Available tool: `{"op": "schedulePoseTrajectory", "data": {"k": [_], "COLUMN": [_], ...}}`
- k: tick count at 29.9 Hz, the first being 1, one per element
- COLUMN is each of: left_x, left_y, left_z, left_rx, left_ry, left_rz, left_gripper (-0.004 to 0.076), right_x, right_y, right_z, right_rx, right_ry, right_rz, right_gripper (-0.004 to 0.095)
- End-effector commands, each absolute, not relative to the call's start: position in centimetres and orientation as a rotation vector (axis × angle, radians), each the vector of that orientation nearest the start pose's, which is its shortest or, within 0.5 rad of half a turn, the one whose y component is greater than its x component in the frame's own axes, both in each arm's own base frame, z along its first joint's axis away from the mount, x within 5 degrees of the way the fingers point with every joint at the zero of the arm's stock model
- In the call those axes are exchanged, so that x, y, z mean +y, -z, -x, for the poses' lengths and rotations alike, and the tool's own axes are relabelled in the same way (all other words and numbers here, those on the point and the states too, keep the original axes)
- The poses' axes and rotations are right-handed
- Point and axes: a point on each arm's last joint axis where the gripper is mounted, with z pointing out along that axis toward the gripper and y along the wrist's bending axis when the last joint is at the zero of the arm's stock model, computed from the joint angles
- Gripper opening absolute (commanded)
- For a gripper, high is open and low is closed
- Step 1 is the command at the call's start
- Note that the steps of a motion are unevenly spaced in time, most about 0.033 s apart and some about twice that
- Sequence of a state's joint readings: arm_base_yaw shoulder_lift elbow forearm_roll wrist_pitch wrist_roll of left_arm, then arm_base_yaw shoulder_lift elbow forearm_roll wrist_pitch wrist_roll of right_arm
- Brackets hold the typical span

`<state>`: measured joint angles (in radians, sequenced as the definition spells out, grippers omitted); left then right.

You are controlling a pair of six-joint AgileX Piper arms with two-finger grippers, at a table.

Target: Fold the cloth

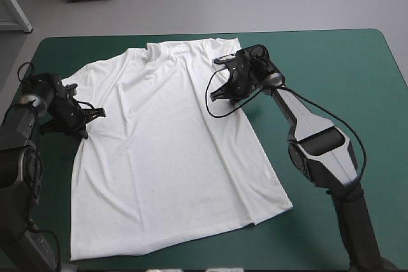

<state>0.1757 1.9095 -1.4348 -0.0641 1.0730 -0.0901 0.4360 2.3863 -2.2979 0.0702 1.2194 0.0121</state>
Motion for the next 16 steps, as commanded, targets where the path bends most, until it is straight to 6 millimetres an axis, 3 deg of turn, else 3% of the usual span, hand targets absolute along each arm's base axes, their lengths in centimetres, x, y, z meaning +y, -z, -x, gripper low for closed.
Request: {"op": "schedulePoseTrajectory", "data": {"k": [1,8,16], "left_x": [6.2,5.3,3.9], "left_y": [-25.2,-34.1,-42.7], "left_z": [-38.3,-36.4,-31.6], "left_rx": [2.814,2.618,2.379], "left_ry": [0.086,0.136,0.188], "left_rz": [0.389,0.29,0.215], "left_gripper": [-0.0009,-0.0009,-0.0009], "right_x": [20.7,19.0,16.9], "right_y": [-28.4,-35.1,-42.8], "right_z": [-45.2,-43.0,-38.9], "right_rx": [2.655,2.524,2.351], "right_ry": [-0.182,-0.197,-0.186], "right_rz": [0.544,0.492,0.458], "right_gripper": [-0.0017,-0.0017,-0.0017]}}
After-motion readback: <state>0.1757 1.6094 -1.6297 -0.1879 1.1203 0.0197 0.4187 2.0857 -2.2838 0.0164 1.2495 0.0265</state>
